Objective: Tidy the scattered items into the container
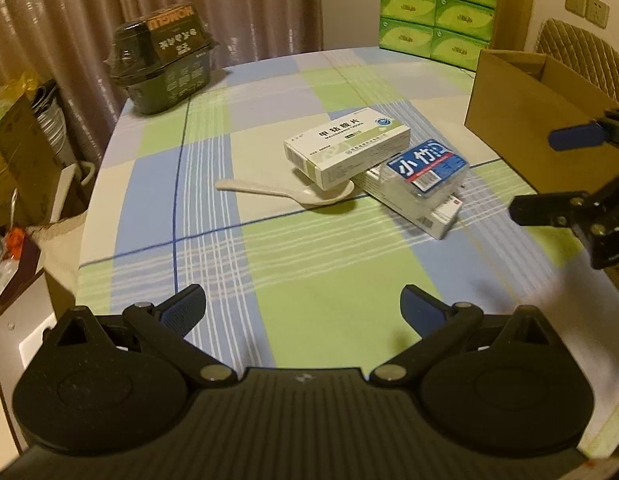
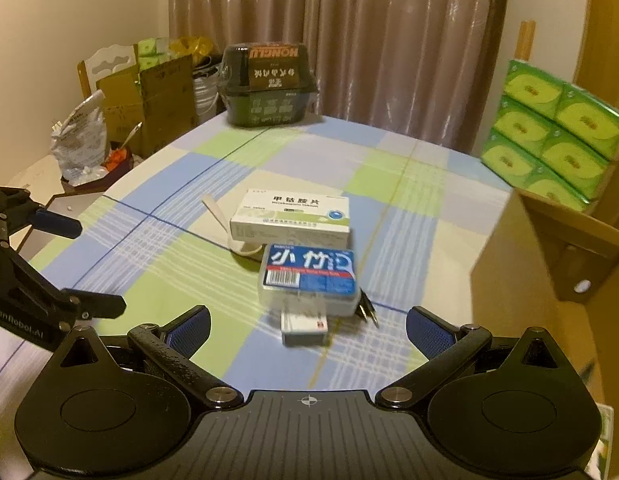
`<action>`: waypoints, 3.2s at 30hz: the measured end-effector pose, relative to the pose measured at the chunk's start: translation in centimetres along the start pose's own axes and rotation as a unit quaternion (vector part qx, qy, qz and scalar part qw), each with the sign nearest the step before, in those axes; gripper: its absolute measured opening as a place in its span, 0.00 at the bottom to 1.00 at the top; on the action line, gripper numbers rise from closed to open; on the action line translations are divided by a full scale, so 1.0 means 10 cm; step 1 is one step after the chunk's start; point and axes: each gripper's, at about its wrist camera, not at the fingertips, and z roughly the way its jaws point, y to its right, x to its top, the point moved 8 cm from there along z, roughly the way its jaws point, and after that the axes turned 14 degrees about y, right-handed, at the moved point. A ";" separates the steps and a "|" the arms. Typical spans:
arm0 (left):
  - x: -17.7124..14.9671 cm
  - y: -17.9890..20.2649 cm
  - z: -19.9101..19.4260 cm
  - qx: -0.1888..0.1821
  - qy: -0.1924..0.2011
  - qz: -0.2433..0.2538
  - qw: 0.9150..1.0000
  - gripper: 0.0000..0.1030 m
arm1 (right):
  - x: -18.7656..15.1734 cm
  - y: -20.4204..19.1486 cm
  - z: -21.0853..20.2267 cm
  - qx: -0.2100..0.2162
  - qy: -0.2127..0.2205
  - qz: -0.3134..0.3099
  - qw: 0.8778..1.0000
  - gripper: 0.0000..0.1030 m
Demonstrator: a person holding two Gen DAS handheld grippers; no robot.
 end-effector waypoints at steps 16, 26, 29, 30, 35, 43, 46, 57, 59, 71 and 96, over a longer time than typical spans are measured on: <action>-0.02 -0.07 0.77 -0.080 0.001 0.079 0.994 0.99 | -0.11 0.16 0.91 -0.008 -0.030 0.020 0.999 0.98; 0.06 0.05 1.03 -0.113 0.025 0.118 0.986 0.99 | -0.15 0.23 1.03 -0.011 -0.031 0.033 0.999 0.98; 0.11 0.09 1.12 -0.123 0.037 0.133 0.983 0.99 | -0.16 0.23 1.02 -0.010 -0.032 0.033 0.999 0.81; 0.12 0.11 1.16 -0.125 0.041 0.141 0.981 0.99 | -0.16 0.23 1.01 -0.012 -0.030 0.032 0.999 0.81; 0.21 0.15 1.35 -0.143 0.054 0.170 0.974 0.97 | -0.19 0.29 0.94 -0.014 -0.030 0.035 0.999 0.80; 0.27 0.14 1.64 -0.178 0.031 0.147 0.972 0.75 | -0.20 0.38 0.86 -0.020 -0.027 0.041 0.999 0.80; 0.26 0.19 1.55 -0.181 0.021 0.150 0.972 0.50 | -0.21 0.38 0.84 -0.019 -0.028 0.043 0.998 0.80; -0.19 0.27 0.76 -0.175 -0.040 0.141 0.973 0.15 | -0.25 0.25 0.54 -0.010 -0.027 0.052 0.998 0.80; -0.27 0.21 0.64 -0.162 -0.048 0.131 0.977 0.15 | -0.26 0.23 0.48 -0.010 -0.026 0.056 0.998 0.80; 0.04 0.05 0.81 -0.035 -0.018 -0.086 0.996 0.68 | -0.26 0.26 0.35 -0.020 -0.014 0.075 0.997 0.81; -0.16 0.12 0.51 0.018 -0.046 -0.074 0.996 0.47 | -0.31 0.22 0.21 -0.008 -0.010 0.086 0.996 0.80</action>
